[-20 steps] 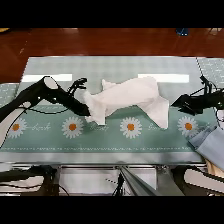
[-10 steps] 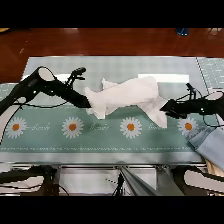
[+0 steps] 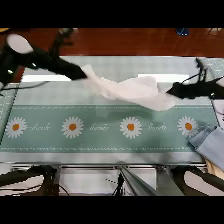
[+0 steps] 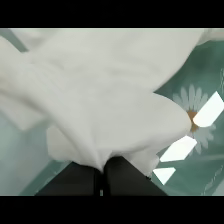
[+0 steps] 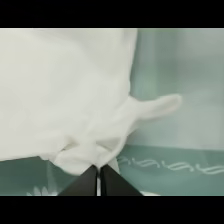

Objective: Fold the shirts.

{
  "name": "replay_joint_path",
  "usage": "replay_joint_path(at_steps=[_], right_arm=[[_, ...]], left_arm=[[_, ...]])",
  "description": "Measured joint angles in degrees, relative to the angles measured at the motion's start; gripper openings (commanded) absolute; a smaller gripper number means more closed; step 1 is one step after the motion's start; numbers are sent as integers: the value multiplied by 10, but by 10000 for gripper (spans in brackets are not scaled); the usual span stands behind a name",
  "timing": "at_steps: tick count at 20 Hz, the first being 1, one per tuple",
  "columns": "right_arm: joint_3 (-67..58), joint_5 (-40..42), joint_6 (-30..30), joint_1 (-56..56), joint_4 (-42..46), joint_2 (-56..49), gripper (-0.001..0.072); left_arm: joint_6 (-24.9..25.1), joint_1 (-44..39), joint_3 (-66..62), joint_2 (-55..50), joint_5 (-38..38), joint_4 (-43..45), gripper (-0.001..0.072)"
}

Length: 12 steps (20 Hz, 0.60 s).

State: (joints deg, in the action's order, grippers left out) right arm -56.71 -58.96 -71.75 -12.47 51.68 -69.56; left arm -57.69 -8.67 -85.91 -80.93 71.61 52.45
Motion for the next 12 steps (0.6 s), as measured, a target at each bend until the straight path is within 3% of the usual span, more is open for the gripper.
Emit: replay_joint_path(at_steps=[7, 12], right_arm=[[-220, 14, 5, -32, 0, 189, 21], [-338, -17, -40, -35, 70, 251, 21]], left_arm=[[-26, 42, -284, 91, -36, -2, 22], [-49, 49, -343, 179, -76, 53, 22]])
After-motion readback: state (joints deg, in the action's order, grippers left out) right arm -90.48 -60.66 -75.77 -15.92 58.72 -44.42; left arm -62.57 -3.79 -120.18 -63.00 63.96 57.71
